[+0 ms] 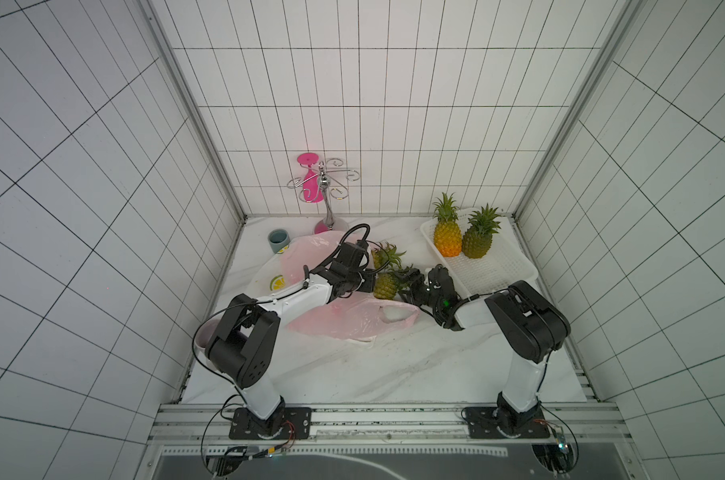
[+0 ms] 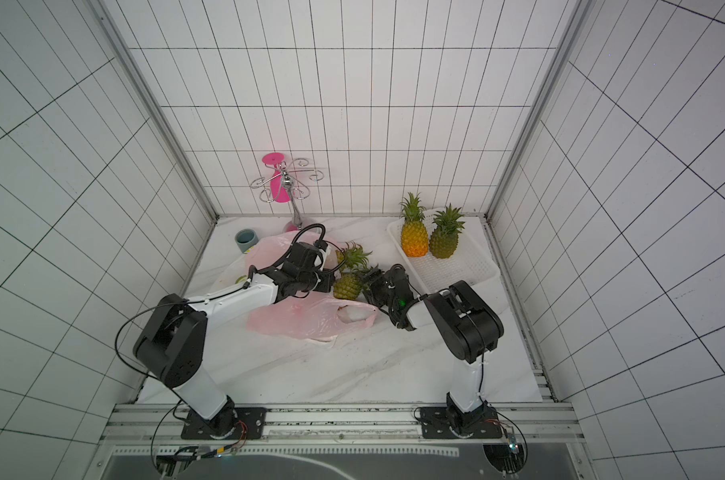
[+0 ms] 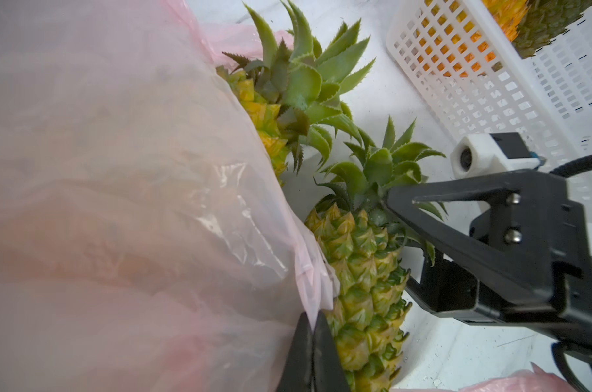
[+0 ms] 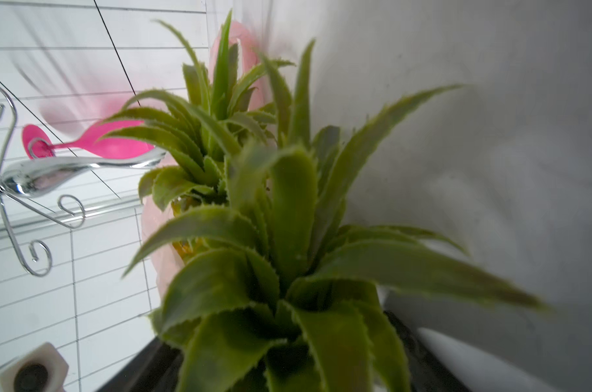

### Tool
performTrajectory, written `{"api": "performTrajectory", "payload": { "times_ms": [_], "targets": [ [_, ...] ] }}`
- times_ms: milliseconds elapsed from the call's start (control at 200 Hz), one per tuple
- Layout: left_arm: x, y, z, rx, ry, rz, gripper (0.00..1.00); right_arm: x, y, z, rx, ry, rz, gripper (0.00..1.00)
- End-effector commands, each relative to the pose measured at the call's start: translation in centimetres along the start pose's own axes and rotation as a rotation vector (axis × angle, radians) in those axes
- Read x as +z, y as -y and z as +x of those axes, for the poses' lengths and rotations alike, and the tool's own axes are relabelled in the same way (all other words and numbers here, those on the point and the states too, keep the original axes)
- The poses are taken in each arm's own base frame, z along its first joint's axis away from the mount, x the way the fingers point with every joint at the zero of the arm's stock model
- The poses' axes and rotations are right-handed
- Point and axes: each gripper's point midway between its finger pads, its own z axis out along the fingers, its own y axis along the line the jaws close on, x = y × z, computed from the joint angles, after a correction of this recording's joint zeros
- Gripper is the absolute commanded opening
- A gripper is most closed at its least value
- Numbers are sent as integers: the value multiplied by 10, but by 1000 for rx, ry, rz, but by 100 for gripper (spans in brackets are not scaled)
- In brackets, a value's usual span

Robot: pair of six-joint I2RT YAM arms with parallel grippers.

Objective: Place the pineapple into a plastic bag & tie a knot
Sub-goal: Adjust the pineapple in the plastic bag.

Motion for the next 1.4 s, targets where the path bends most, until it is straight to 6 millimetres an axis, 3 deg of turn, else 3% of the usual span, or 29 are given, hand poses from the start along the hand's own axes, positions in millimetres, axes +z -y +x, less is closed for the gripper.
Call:
{"api": "performTrajectory", "payload": {
  "times_ms": [0, 300, 450, 735, 865, 1034, 1229, 1314, 1349, 1399],
  "targets": [
    [14, -12, 36, -1, -113, -23, 0, 12, -34, -12, 69, 70, -142, 69],
    [9, -12, 32, -3, -96, -31, 0, 10, -29, -11, 90, 79, -203, 0],
    [-8, 0, 7, 8, -35, -9, 0, -3, -36, -8, 109, 67, -254, 0],
    [-70, 32, -48, 68, 182, 68, 0, -34, -100, 9, 125, -33, -426, 0],
    [-90, 44, -59, 83, 262, 120, 0, -38, -123, 19, 142, -98, -485, 0],
    [-92, 50, -58, 90, 272, 154, 0, -36, -145, 41, 179, -225, -532, 0],
    [-92, 48, -63, 69, 303, 168, 0, -8, -130, 80, 96, -456, -403, 0],
    [-95, 40, -68, 50, 325, 153, 0, 9, -97, 93, 9, -531, -251, 0],
    [-99, 38, -71, 43, 339, 164, 0, 14, -75, 91, -5, -520, -159, 0],
    [-107, 41, -75, 48, 374, 181, 0, 15, -68, 84, -51, -492, -153, 0]
  ]
}}
